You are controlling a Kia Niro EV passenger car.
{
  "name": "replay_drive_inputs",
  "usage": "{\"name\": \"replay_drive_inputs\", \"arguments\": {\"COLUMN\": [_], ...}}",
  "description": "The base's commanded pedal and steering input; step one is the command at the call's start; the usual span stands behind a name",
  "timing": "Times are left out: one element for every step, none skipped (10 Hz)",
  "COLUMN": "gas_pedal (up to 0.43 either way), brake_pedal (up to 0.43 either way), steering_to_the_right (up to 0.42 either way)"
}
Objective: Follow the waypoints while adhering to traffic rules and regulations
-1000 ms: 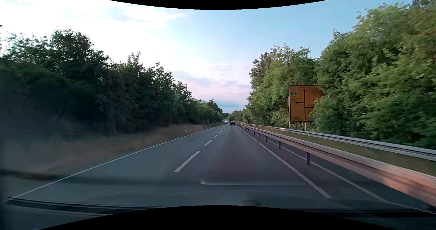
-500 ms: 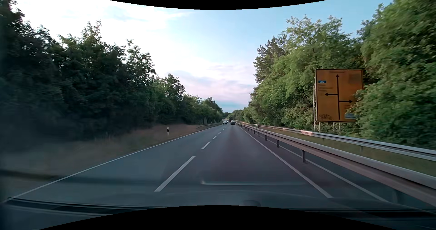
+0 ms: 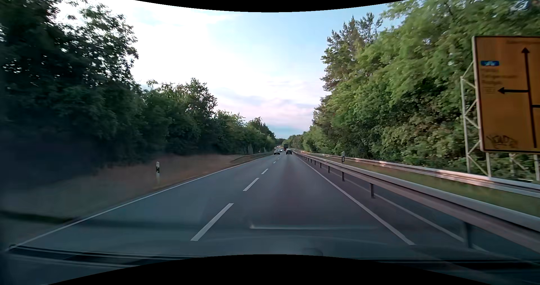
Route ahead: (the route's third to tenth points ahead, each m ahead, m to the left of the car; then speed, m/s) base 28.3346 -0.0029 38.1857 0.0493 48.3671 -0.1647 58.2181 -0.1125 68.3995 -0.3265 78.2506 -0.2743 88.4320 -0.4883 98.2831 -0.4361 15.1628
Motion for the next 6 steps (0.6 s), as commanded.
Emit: {"name": "replay_drive_inputs", "arguments": {"gas_pedal": [0.098, 0.098, 0.098, 0.098, 0.098, 0.098], "brake_pedal": [0.000, 0.000, 0.000, 0.000, 0.000, 0.000], "steering_to_the_right": [-0.004, -0.004, -0.004, -0.003, -0.003, -0.003]}}
